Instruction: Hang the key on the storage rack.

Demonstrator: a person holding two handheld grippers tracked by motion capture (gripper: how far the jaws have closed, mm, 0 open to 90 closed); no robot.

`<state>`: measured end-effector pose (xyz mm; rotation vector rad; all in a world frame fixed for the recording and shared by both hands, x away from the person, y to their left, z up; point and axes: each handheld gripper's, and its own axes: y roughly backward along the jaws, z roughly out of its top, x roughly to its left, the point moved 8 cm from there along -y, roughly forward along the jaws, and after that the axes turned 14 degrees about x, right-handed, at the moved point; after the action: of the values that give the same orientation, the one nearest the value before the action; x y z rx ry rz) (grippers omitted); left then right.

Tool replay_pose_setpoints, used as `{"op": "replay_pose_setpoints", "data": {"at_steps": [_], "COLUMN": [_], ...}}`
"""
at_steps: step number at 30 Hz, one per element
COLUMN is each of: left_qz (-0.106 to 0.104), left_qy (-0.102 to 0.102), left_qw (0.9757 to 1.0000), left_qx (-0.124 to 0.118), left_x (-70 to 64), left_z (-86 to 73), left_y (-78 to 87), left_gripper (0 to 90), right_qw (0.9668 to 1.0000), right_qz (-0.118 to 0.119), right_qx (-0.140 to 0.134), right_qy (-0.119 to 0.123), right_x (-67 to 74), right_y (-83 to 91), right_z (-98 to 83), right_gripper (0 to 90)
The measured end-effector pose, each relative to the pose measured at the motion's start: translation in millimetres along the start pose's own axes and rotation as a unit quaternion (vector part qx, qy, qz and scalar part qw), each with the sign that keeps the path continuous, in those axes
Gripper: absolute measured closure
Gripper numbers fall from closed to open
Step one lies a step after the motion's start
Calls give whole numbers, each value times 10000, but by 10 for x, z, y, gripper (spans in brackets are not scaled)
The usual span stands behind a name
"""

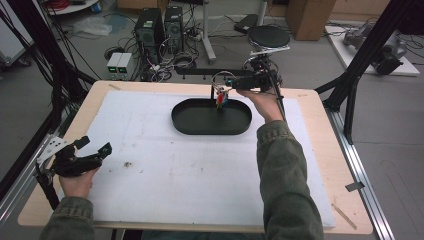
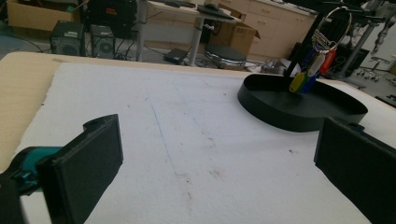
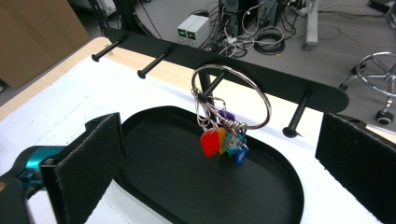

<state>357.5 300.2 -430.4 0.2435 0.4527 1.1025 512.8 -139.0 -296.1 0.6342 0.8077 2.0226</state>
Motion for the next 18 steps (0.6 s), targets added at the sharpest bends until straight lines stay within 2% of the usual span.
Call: {"op": "replay_pose_setpoints", "data": {"at_steps": [11, 18], "left_qz": [1, -1], "left_qy": [5, 6], "left_qw": [10000, 10000], "left_qx": [-3, 5], "left_x": [1, 2], "left_z": [1, 0], "left_y": [4, 2], "left_gripper": [17, 17], "right_qw": [9999, 9999], "right_qz": [21, -13], "right_qx": [-82, -47], "right_qy": [90, 122], "right_x": [63, 32], "right_y": [185, 175], "right_z": [-98, -320], "right_gripper": [5, 5]}}
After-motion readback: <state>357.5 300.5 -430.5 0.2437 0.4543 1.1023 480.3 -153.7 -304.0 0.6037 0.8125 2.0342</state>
